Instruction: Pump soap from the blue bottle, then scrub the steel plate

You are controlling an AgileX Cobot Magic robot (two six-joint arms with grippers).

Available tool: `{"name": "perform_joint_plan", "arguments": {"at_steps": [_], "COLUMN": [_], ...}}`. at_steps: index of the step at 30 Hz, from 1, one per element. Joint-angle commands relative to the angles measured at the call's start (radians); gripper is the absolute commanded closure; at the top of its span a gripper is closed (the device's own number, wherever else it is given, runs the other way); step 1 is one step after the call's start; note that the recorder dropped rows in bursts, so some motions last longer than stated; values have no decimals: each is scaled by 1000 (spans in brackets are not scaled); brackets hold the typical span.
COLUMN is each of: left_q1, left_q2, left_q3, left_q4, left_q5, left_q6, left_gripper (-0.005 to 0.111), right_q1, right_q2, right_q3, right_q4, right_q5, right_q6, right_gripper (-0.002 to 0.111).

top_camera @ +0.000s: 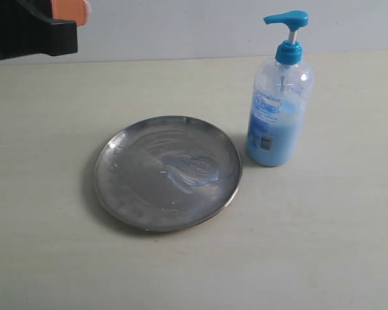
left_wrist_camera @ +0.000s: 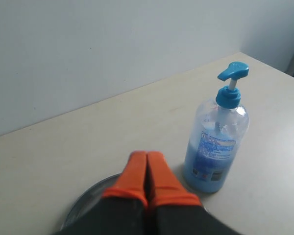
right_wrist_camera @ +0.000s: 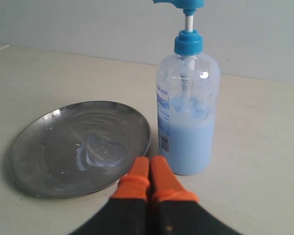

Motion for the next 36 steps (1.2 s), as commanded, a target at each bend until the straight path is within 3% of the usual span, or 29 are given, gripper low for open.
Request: {"name": "perform_joint_plan", "arguments": {"at_steps": [1, 19, 36], "left_q1": [1, 1, 1], "left_q2": [-8, 23, -315], "left_q3": [2, 2, 2], "left_q4": [2, 2, 2], "left_q5": [-14, -12, -12], "left_q6": [-3, -3, -3], "left_gripper": [106, 106, 106], "right_q1": [0, 0, 0], "right_q2": [2, 2, 2], "right_q3": [5, 5, 5], "right_q4": [4, 4, 7], "right_q5": [-9, -12, -12], "right_q6": [1, 1, 1], "right_gripper": [108, 108, 108]}}
